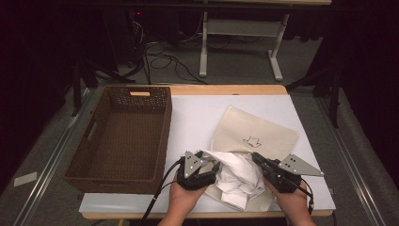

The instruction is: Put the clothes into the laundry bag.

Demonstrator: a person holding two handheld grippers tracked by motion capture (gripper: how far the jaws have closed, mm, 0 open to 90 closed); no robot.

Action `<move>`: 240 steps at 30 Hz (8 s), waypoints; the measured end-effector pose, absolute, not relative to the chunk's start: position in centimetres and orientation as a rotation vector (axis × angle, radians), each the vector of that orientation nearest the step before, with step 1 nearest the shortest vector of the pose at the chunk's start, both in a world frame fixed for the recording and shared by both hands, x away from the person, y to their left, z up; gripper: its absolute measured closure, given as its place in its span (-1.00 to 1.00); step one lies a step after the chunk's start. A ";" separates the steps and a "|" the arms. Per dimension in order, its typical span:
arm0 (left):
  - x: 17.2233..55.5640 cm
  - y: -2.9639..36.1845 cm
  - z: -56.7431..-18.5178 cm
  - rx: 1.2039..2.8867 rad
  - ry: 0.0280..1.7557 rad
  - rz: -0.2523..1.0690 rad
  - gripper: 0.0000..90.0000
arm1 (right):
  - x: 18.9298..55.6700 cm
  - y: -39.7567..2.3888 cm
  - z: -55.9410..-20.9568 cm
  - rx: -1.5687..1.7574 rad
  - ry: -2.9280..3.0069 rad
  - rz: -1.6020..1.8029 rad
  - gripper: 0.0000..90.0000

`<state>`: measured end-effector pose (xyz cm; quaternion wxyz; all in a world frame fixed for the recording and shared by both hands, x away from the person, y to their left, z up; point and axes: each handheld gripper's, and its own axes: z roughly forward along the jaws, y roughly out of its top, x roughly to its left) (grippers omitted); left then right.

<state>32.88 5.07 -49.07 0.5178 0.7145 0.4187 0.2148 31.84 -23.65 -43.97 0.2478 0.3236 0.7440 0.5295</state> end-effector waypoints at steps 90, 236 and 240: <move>29.1 4.9 -48.7 1.682 0.898 0.442 0.25 | 31.7 -23.4 -44.1 0.886 2.035 1.473 1.00; 31.1 -0.4 -50.0 1.795 0.893 0.468 -0.11 | 31.5 -23.0 -44.5 0.865 2.061 1.480 1.00; 30.2 1.0 -49.7 1.788 0.894 0.479 -0.10 | 31.5 -23.0 -44.5 0.864 2.061 1.478 1.00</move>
